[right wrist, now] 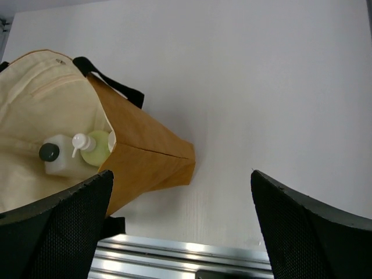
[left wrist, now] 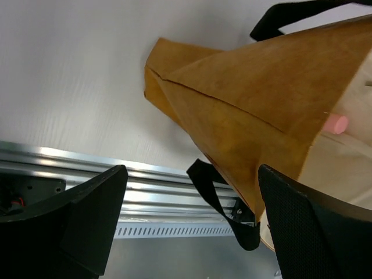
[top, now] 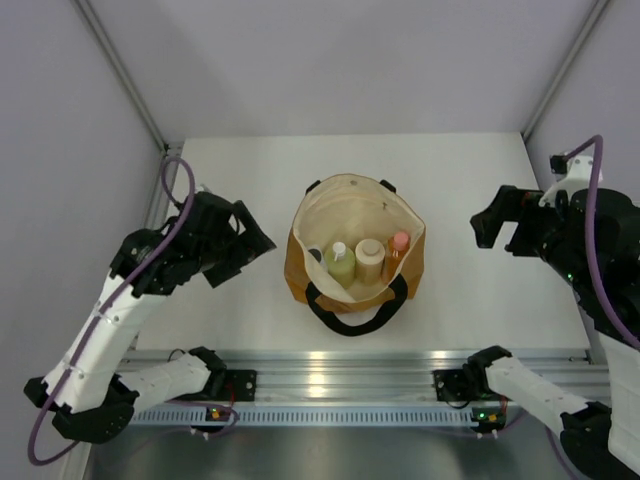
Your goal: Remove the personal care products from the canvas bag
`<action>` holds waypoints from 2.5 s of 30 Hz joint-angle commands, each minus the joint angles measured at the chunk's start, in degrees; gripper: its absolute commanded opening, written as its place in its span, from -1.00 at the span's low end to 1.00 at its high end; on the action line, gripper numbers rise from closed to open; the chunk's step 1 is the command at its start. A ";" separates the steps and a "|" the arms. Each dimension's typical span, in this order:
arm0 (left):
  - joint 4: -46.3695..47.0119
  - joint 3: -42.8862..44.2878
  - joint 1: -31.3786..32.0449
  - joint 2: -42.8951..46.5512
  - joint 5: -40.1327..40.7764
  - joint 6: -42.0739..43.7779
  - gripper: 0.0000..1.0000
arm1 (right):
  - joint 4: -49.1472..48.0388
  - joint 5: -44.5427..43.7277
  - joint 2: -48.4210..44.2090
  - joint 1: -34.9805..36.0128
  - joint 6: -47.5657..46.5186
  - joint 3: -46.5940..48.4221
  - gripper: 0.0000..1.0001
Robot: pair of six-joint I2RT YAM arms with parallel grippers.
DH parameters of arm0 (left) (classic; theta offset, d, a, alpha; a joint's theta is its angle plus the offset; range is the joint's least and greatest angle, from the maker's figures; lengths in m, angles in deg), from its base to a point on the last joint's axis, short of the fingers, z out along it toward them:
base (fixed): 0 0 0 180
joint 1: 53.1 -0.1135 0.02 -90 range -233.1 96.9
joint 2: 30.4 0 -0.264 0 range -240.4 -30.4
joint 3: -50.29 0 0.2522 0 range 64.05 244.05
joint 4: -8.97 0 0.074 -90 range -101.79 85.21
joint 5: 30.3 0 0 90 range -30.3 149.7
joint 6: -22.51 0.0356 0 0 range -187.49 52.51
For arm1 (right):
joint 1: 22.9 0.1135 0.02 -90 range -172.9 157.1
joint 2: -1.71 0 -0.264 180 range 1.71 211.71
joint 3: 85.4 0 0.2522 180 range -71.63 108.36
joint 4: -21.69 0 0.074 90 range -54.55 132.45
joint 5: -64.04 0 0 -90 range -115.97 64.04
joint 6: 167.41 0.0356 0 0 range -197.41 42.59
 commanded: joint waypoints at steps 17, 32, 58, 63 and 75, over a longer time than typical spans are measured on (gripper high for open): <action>-4.65 10.34 22.61 -16.92 16.49 -15.17 0.95 | -0.76 14.52 5.49 -0.45 -4.24 -3.65 0.99; -4.73 2.79 27.79 -18.08 19.22 -25.26 -1.00 | -21.74 44.62 5.84 1.56 6.20 -6.00 0.82; -11.68 -6.54 31.67 -11.31 24.31 -46.54 -1.00 | -30.99 -2.89 32.90 36.37 8.22 -4.35 0.20; -11.68 -5.84 31.67 -10.52 23.70 -47.51 -1.00 | -33.71 -8.46 35.11 39.19 12.71 -5.93 0.14; -11.68 -7.77 31.67 -6.83 22.38 -49.01 -1.00 | -37.58 -13.03 41.96 42.62 17.55 -8.13 0.11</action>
